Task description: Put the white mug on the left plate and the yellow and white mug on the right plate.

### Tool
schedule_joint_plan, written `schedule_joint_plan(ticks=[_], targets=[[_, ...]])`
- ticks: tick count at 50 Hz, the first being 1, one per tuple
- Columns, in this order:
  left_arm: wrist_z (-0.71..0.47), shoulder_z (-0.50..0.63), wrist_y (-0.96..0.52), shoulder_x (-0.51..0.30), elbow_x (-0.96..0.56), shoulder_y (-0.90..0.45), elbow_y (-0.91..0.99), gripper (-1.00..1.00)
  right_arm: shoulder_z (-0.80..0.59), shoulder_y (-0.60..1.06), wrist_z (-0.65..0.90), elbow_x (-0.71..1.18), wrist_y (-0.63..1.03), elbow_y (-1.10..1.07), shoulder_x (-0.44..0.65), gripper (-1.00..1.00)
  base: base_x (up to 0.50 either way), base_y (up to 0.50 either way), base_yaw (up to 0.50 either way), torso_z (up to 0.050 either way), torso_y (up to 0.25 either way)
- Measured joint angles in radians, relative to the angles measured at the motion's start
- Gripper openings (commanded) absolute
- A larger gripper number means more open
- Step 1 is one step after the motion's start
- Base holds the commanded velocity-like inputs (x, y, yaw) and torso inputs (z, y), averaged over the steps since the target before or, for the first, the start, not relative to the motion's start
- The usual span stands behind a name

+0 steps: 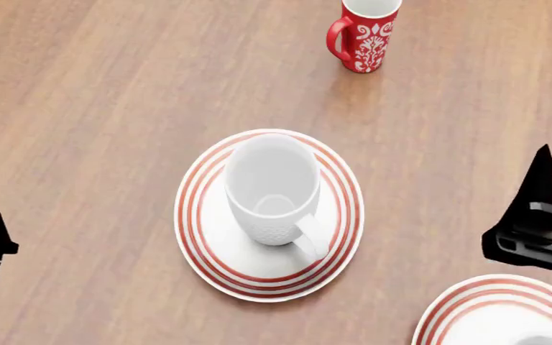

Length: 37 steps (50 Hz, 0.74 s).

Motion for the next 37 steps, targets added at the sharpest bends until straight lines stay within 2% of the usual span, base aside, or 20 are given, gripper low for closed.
schedule_joint_plan(ticks=[7, 18, 26, 37], targets=[[-0.05, -0.007, -0.136, -0.037, -0.114, -0.18, 0.056, 1.0, -0.02, 0.076, 0.086, 0.026, 0.088, -0.112, 0.042, 1.0, 0.0, 0.0, 0.0, 0.0, 0.0], [-0.127, -0.029, -0.269, -0.076, -0.269, -0.387, 0.13, 1.0, 0.077, 0.16, 0.242, 0.23, 0.252, -0.336, 0.153, 1.0, 0.0, 0.0, 0.0, 0.0, 0.0], [-0.131, -0.023, -0.295, -0.079, -0.295, -0.451, 0.137, 1.0, 0.135, 0.184, 0.295, 0.317, 0.298, -0.417, 0.196, 1.0, 0.0, 0.0, 0.0, 0.0, 0.0], [-0.131, -0.029, -0.299, -0.09, -0.311, -0.467, 0.141, 1.0, 0.186, 0.152, 0.283, 0.338, 0.29, -0.453, 0.2, 1.0, 0.0, 0.0, 0.0, 0.0, 0.0]])
